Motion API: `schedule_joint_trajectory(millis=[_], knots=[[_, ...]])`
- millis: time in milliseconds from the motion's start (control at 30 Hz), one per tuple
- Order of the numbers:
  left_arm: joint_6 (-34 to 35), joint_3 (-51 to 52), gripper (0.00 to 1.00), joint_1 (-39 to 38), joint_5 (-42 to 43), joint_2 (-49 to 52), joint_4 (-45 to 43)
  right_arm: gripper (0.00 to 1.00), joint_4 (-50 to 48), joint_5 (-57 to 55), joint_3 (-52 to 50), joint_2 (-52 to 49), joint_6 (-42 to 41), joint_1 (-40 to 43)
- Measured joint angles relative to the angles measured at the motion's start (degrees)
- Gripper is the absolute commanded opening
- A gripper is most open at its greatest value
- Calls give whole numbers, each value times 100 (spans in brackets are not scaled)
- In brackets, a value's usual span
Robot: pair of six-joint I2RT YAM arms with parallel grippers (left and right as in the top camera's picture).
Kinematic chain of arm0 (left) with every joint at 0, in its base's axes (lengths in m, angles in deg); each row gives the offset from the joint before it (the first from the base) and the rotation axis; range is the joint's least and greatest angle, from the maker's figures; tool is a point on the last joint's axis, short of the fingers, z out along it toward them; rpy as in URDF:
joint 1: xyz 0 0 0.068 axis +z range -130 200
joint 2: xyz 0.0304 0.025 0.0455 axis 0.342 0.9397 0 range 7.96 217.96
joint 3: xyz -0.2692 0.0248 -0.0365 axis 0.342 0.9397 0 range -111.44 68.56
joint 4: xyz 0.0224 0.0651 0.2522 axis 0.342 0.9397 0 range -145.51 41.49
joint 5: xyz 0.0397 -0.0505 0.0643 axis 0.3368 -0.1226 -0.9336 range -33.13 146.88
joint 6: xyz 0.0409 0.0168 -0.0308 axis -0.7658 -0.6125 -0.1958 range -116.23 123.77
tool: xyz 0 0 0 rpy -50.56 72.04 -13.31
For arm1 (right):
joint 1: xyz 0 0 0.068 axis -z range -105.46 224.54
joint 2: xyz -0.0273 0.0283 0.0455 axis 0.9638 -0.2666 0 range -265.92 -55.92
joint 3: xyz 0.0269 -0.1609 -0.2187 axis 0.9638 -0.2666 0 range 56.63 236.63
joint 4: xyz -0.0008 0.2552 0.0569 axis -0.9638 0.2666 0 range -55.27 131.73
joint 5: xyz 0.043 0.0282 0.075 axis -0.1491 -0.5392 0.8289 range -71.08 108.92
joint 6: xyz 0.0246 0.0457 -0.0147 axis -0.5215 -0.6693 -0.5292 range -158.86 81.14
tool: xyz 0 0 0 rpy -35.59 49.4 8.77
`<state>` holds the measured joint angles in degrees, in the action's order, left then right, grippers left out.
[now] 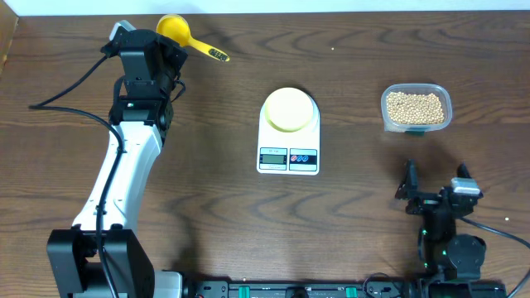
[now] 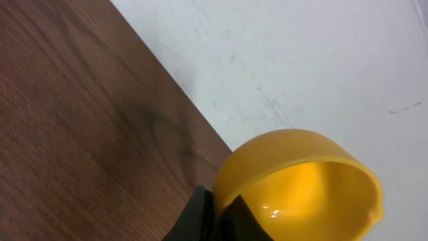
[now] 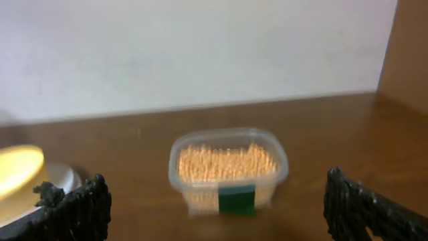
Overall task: Scoop item into bowl and weigh 50g on scale
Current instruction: 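Lift the yellow scoop with the left gripper toward the back, then move the right gripper up toward the scoop handle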
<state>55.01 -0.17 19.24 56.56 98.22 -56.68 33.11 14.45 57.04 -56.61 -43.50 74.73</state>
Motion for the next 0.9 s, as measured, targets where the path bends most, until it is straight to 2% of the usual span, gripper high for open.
schedule_joint_trajectory(millis=[300,900], knots=[[2,0,8,0,0,0,0,99,-1443,-678,-4,7,-83,0],[2,0,8,2,0,0,-227,99,-2935,-1779,-4,-33,-107,227]])
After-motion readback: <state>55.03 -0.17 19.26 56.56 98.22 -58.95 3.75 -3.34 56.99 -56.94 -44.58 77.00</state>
